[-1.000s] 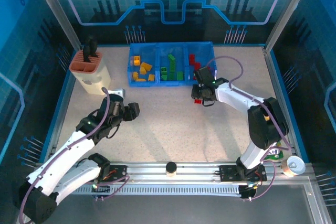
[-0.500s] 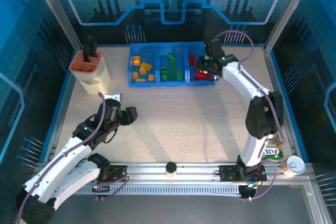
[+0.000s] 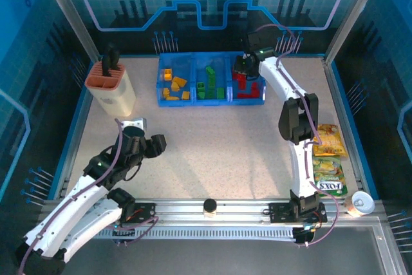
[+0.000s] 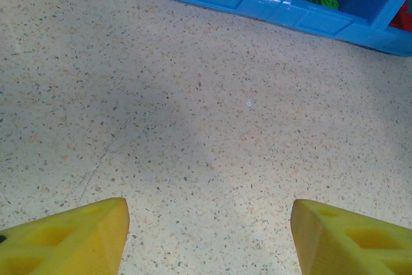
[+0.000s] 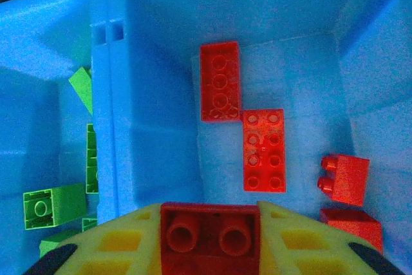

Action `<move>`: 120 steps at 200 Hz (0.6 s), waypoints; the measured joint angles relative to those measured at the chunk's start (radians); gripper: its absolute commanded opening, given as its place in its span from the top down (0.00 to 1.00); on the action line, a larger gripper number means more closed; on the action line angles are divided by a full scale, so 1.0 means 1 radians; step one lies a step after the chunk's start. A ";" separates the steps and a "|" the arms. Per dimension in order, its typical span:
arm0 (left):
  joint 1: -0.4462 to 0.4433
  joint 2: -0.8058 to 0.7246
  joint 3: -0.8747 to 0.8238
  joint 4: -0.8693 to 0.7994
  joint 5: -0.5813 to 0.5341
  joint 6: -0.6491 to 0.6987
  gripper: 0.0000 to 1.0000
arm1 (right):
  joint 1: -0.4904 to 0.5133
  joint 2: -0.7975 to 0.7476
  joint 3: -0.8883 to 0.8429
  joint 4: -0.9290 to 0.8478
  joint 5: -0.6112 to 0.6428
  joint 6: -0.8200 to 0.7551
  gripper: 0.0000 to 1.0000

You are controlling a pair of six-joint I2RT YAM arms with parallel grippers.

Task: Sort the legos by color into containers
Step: Place the lego in the container.

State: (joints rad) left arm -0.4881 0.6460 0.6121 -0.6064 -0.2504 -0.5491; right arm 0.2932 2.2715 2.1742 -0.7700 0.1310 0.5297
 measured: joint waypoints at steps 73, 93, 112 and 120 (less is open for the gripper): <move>0.000 0.000 0.000 -0.003 0.000 -0.002 0.32 | 0.000 0.013 0.012 -0.035 0.006 0.000 0.63; 0.000 0.000 0.000 -0.003 0.000 -0.002 0.32 | 0.000 0.013 0.014 -0.036 0.011 0.000 0.60; -0.001 0.000 0.000 -0.003 0.000 -0.002 0.32 | 0.000 0.017 0.026 -0.047 0.011 -0.003 0.56; -0.001 0.000 0.000 -0.003 0.000 -0.002 0.32 | 0.000 0.020 0.031 -0.046 0.010 -0.005 0.52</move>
State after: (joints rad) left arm -0.4892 0.6456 0.6121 -0.6090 -0.2504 -0.5510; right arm 0.2932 2.2913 2.2051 -0.8162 0.1413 0.5247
